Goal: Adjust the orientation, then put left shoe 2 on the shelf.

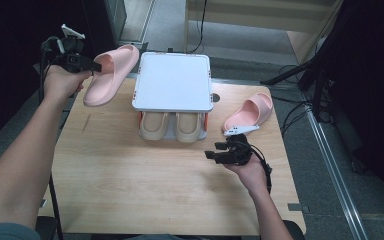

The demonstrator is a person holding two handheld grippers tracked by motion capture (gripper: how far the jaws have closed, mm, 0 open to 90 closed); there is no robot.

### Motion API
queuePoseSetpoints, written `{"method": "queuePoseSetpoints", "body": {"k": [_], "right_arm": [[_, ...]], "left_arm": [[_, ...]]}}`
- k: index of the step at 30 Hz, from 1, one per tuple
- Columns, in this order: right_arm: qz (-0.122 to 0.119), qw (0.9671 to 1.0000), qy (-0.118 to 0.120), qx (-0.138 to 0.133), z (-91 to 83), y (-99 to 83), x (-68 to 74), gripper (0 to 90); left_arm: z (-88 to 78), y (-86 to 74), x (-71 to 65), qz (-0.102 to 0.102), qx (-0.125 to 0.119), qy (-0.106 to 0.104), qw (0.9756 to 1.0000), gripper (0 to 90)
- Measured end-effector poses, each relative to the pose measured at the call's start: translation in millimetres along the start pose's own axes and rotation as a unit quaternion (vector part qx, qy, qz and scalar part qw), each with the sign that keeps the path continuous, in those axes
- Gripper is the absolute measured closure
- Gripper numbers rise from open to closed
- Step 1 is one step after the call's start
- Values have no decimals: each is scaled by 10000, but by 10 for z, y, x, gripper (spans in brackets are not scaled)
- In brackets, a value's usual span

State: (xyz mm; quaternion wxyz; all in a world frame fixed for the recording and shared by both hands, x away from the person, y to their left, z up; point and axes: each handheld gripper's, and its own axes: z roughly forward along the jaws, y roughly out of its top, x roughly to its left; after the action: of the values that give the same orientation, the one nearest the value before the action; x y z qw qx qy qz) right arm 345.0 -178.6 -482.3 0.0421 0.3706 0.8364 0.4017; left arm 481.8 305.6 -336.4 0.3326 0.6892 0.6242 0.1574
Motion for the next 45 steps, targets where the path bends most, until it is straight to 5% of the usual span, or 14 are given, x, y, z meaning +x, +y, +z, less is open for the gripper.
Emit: {"method": "queuePoseSetpoints", "body": {"k": [5,20,34,41,45], "right_arm": [[-25,10000,40,17,18,14,1,419],[-7,10000,46,-13,-18,11,-17,418],[-47,10000,50,-12,-25,17,-19,417],[-56,10000,50,12,-13,21,-17,416],[-54,10000,48,32,-8,22,-13,416]], "left_arm": [[8,110,-139,195,59,-6,9998,821],[214,338,-563,344,136,-141,9992,813],[496,370,-901,552,278,-192,9979,802],[524,369,-1009,713,256,-64,9971,786],[510,350,-1054,772,318,-171,9964,724]]}}
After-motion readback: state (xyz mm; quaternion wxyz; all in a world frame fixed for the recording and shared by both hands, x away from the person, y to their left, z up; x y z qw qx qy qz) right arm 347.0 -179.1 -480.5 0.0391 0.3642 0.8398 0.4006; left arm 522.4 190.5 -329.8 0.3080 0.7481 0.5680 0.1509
